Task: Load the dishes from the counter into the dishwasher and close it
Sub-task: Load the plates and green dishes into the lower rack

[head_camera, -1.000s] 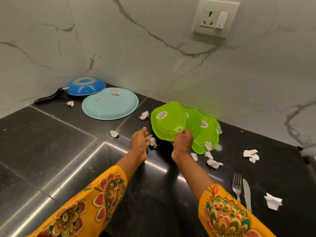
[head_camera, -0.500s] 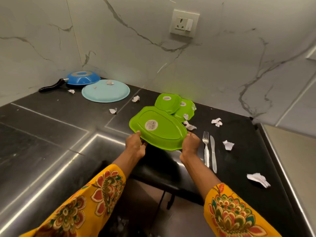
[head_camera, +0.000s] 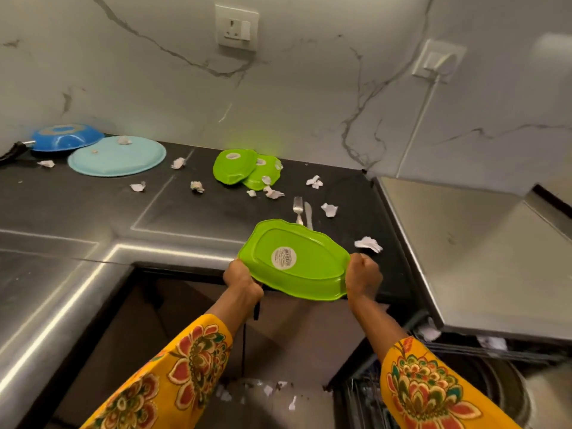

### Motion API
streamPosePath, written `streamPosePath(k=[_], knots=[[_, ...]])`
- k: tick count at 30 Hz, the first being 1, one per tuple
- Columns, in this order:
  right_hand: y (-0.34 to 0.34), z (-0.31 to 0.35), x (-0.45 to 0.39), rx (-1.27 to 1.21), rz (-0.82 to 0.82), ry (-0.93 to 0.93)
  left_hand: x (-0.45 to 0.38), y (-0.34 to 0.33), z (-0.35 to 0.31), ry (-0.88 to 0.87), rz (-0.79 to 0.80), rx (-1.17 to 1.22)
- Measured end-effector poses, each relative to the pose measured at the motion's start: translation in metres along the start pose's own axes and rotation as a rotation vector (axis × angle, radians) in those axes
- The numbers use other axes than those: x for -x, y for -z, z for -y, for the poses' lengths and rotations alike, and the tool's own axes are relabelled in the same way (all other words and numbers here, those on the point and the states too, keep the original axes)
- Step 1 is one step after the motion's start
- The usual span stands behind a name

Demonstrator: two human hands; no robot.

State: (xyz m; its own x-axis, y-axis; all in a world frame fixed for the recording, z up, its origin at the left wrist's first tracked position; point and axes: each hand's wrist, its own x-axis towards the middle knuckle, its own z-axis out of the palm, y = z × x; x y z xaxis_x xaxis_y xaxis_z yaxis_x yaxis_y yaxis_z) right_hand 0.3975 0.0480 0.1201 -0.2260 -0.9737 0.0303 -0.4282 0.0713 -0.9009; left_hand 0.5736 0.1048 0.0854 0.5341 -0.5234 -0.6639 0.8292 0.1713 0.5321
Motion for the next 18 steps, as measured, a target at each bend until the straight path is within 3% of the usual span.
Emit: streamPosePath(k=[18], knots=[[0.254,-0.151,-0.05,0.199,-0.162,-0.007,0.154,-0.085,0.222,0.118,0.171,-0.219]])
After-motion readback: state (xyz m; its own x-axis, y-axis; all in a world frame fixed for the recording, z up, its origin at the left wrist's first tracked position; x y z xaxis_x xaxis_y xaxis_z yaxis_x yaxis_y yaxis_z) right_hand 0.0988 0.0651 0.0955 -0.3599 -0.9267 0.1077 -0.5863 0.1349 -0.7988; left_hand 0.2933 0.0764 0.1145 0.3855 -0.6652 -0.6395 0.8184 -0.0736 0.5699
